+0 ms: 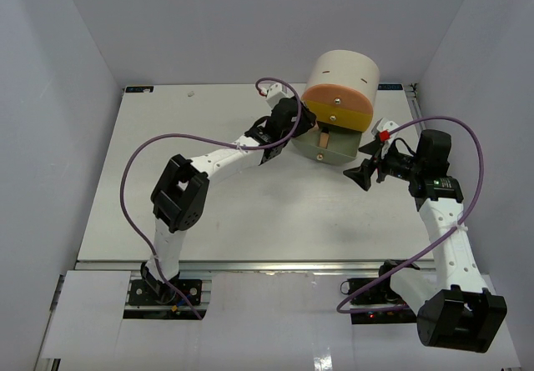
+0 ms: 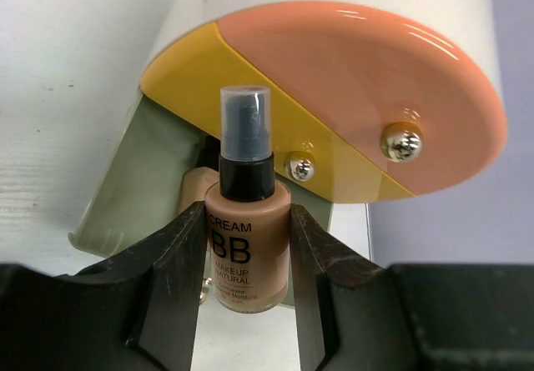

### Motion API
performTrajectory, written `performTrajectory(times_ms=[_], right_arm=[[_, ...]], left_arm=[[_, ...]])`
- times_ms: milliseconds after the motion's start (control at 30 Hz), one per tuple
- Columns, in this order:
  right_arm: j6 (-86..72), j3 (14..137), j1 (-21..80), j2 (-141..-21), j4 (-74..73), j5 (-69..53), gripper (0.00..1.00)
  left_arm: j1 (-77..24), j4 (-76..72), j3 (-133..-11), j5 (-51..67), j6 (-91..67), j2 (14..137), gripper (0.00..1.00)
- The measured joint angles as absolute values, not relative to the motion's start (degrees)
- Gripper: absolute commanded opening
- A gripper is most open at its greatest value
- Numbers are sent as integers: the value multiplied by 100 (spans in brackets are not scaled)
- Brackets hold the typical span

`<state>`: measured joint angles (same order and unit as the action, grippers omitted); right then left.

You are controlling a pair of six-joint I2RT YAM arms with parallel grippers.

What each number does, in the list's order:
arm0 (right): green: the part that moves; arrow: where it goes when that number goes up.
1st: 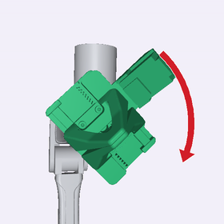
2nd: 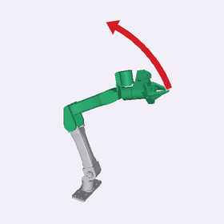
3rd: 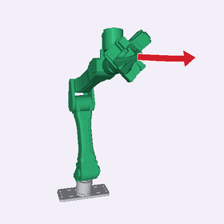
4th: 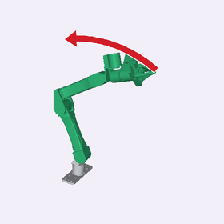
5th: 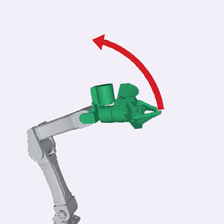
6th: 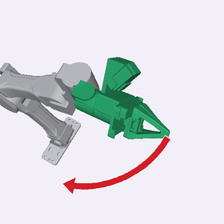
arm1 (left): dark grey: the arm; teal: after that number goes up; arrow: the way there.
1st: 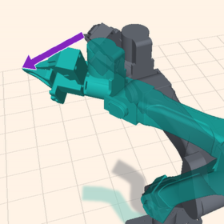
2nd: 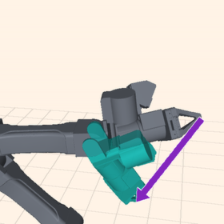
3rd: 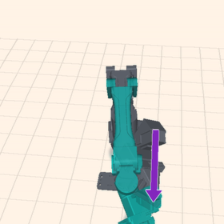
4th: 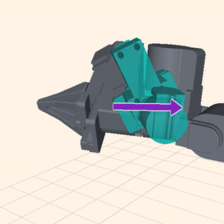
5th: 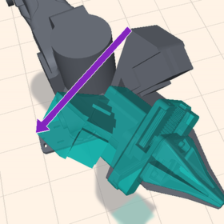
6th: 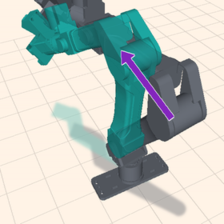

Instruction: Organize the makeup

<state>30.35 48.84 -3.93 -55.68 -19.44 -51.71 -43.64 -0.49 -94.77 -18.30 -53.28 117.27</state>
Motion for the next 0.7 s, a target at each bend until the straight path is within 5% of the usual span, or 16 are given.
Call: performTrajectory(times_ms=[300, 700], right_arm=[[3031, 4790, -448, -5568, -1911, -5225, 90], [3027, 4637, -523, -5570, -1834, -5315, 92]], left_arm=[[-4358, -125, -9690, -1951, -5593, 12263, 69], [-4348, -567, -9610, -1672, -5233, 12252, 72]])
